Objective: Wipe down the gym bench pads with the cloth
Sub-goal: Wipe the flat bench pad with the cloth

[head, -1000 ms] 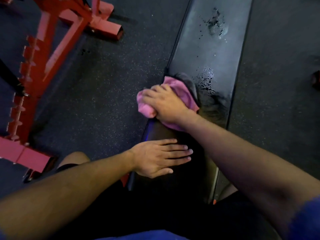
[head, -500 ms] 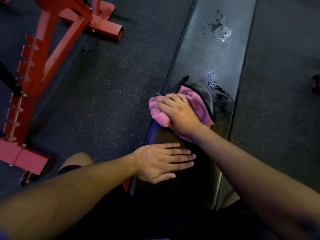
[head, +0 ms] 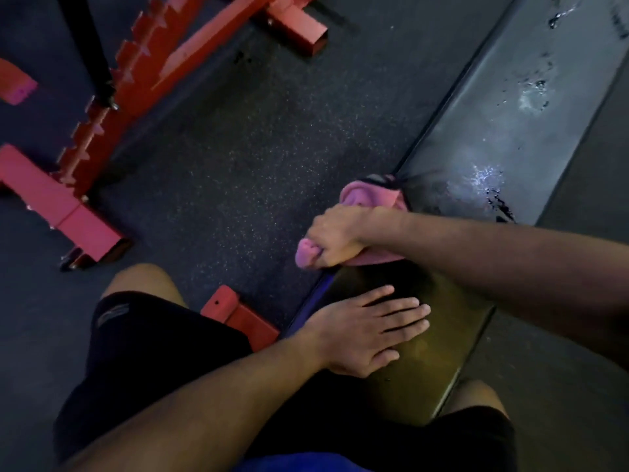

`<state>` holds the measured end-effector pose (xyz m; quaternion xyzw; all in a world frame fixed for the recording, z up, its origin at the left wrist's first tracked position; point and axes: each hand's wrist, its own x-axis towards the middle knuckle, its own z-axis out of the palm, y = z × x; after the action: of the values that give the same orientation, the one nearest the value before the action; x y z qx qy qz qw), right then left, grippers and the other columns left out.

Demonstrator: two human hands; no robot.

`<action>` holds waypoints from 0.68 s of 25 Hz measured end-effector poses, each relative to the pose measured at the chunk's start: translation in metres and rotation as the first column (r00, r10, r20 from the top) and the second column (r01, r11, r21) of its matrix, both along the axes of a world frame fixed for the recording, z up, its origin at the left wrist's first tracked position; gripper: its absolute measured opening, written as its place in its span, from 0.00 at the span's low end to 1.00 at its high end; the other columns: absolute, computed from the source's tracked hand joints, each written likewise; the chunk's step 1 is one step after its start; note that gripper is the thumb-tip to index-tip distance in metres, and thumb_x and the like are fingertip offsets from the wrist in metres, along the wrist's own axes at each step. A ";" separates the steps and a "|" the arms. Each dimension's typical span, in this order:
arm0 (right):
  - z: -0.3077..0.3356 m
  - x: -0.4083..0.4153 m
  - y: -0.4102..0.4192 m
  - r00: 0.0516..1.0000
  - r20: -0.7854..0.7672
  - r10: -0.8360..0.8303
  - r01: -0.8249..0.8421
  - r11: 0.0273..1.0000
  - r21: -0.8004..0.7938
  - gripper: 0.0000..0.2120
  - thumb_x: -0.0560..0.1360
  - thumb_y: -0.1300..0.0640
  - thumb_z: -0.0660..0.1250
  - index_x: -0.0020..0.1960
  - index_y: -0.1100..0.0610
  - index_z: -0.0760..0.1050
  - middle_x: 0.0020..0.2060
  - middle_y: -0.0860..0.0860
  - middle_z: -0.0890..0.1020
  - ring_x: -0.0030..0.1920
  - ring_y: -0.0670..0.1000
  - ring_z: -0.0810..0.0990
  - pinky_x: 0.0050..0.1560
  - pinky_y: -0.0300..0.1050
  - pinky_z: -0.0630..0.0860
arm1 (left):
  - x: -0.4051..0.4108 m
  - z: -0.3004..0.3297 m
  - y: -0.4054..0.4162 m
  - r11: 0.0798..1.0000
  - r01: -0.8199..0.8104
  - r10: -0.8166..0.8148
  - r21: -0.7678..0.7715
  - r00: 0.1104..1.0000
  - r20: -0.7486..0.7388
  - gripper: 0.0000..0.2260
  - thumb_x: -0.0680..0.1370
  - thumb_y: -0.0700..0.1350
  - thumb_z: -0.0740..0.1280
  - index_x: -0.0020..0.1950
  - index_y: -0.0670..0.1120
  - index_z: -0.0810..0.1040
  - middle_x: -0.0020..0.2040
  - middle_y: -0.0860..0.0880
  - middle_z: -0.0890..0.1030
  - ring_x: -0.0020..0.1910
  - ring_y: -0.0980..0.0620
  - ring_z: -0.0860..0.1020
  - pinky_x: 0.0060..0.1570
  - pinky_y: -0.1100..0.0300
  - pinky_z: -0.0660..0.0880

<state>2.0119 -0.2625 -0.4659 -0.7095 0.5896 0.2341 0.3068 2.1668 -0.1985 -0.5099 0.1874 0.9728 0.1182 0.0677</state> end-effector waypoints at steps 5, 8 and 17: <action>0.019 -0.064 -0.004 0.997 -0.029 0.067 -0.066 0.997 0.032 0.14 0.78 0.43 0.61 0.39 0.51 0.69 0.44 0.53 0.82 0.47 0.59 0.82 0.53 0.54 0.79 | 0.000 -0.003 0.002 0.999 -0.018 0.017 0.038 1.000 0.012 0.32 0.85 0.57 0.56 0.85 0.46 0.52 0.86 0.46 0.49 0.85 0.48 0.46 0.81 0.37 0.46; 0.035 -0.137 -0.015 0.965 -0.251 -0.071 0.074 0.997 0.005 0.14 0.79 0.44 0.60 0.43 0.52 0.73 0.46 0.56 0.81 0.43 0.59 0.79 0.52 0.57 0.80 | 0.000 -0.004 0.000 1.000 -0.003 0.003 0.028 1.000 0.005 0.32 0.85 0.58 0.55 0.85 0.46 0.50 0.86 0.45 0.48 0.85 0.48 0.45 0.81 0.37 0.47; 0.006 -0.024 0.011 0.989 -0.007 0.147 -0.147 0.984 -0.103 0.23 0.74 0.35 0.54 0.52 0.50 0.77 0.49 0.53 0.84 0.47 0.60 0.83 0.49 0.55 0.80 | -0.001 -0.006 0.003 0.999 0.014 -0.015 0.034 1.000 0.005 0.32 0.85 0.57 0.54 0.85 0.46 0.51 0.86 0.45 0.49 0.85 0.47 0.46 0.81 0.37 0.44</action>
<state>1.9876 -0.2518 -0.4601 -0.7661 0.5467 0.2252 0.2520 2.1661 -0.1958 -0.5156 0.1952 0.9691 0.1344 0.0680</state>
